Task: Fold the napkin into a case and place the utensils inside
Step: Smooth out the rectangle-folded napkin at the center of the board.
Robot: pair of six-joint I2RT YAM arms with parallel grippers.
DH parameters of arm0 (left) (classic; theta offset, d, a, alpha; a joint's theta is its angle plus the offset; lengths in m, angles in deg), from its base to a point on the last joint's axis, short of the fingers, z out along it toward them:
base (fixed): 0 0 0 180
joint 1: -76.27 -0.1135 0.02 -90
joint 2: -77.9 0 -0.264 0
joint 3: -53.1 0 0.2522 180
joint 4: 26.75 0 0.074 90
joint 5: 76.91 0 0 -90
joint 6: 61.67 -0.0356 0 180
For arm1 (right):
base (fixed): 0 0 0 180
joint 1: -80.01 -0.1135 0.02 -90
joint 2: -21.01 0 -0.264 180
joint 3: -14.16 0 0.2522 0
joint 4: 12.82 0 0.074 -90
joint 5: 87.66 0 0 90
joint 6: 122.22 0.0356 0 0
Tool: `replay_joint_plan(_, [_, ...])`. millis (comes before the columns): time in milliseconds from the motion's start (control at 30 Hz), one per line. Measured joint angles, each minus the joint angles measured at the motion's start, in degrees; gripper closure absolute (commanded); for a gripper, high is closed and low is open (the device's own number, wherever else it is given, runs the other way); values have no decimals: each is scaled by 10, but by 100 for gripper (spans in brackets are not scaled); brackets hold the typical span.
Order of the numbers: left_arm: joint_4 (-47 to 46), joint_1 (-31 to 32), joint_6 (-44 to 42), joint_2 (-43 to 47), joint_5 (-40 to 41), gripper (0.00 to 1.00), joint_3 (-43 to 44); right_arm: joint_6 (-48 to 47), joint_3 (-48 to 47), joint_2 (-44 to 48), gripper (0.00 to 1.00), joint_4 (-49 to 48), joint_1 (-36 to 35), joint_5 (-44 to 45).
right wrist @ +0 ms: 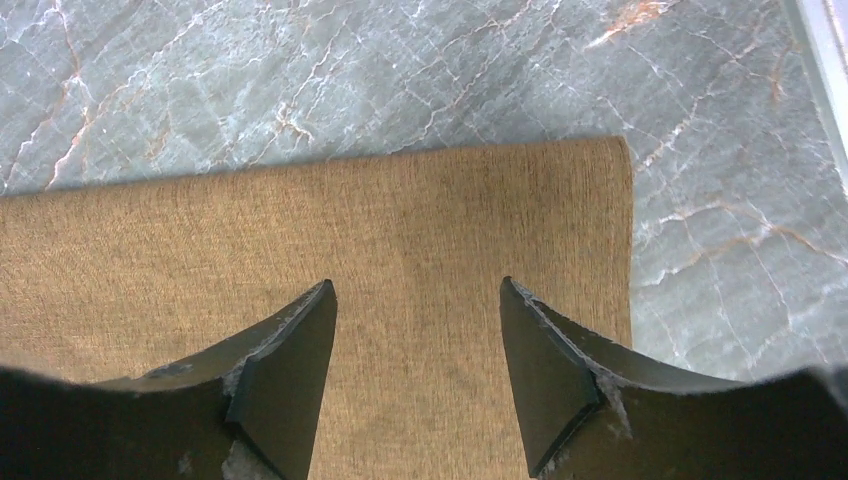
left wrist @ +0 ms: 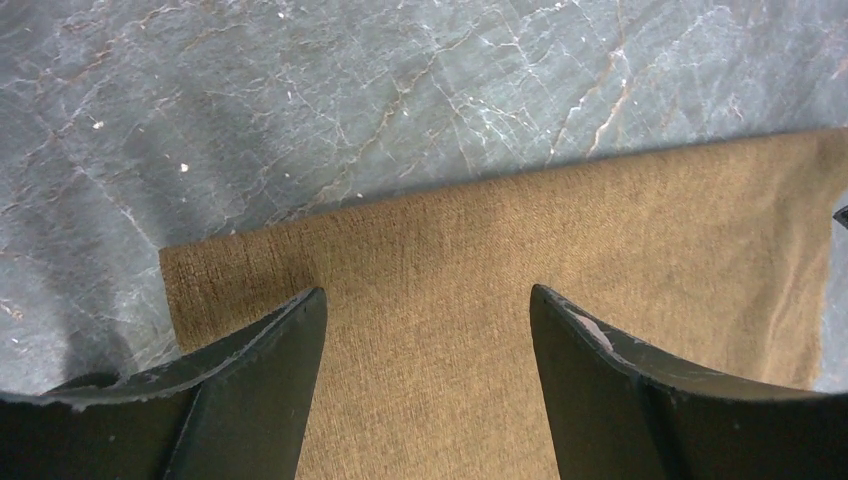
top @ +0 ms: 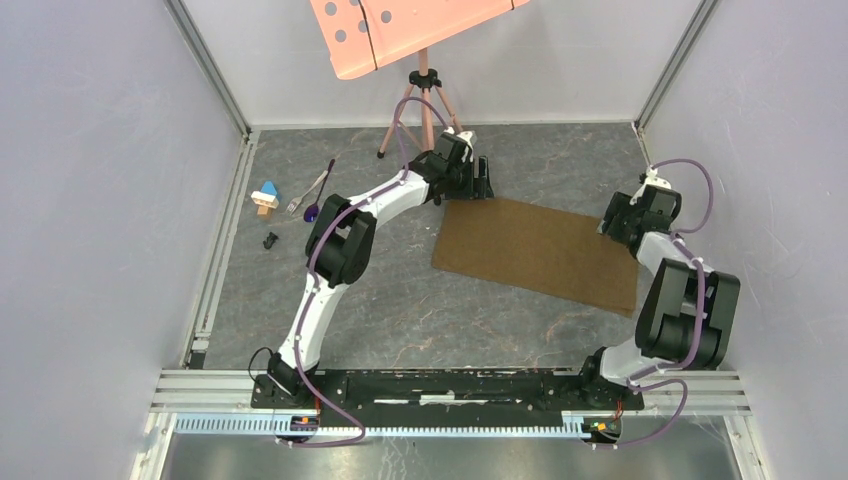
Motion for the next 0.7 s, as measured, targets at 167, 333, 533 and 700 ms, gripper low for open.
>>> replay_joint_plan(167, [-16, 3, 0, -18, 25, 19, 0, 2, -12, -49, 27, -28, 40, -50])
replay_joint_plan(333, [-34, 3, 0, -32, 55, 18, 3, -3, -13, -83, 24, -58, 73, -86])
replay_joint_plan(533, [-40, 4, 0, -37, 77, 19, 5, -7, -26, -116, 22, -76, 111, -114])
replay_joint_plan(700, [-41, 4, 0, -37, 77, 18, 5, -3, -28, -90, 7, -67, 95, -129])
